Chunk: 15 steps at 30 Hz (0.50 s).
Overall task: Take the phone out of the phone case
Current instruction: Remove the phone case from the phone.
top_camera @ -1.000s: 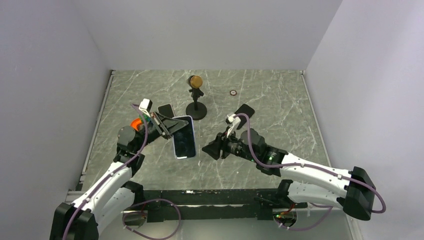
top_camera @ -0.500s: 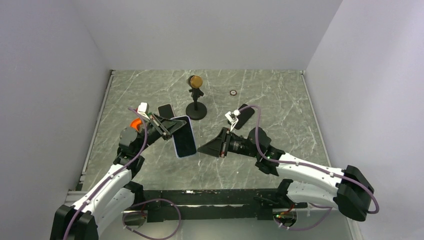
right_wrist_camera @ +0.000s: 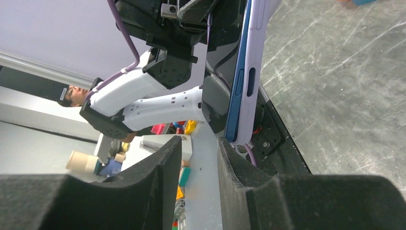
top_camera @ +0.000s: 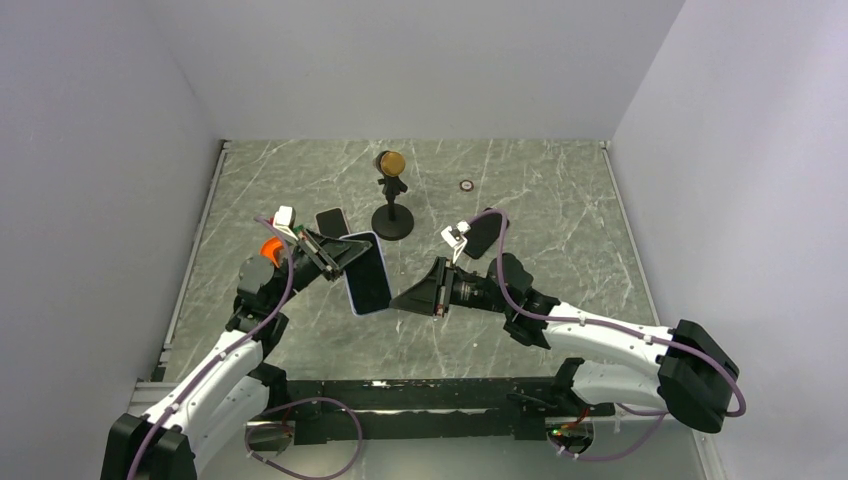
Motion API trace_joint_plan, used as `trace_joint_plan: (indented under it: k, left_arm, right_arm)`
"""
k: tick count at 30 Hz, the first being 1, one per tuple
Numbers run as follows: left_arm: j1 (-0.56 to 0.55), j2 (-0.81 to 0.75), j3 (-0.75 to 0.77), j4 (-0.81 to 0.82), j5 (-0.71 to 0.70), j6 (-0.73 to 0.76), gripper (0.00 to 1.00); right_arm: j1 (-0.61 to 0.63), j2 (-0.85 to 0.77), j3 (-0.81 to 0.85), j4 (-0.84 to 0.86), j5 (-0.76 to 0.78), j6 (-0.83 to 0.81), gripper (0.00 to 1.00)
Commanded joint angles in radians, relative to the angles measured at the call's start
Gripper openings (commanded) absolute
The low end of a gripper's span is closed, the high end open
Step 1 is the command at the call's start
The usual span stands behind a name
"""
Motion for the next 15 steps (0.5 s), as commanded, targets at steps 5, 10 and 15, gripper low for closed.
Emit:
trace_joint_plan:
  k: [5,10,15]
  left_arm:
    - [-0.001,-0.027,-0.006,0.133,-0.027,-0.065,0.0]
    - [-0.001,-0.028,0.011,0.1,-0.021,-0.049,0.0]
    - [-0.001,-0.021,0.006,0.123,-0.015,-0.063,0.0]
  right_arm:
    - [0.002,-0.034,-0.004,0.005,0.012,-0.013,0.38]
    - [0.001,-0.029,-0.007,0.032,0.011,-0.007,0.38]
    - [0.002,0.021,0.014,0.084,-0.017,0.007,0.37]
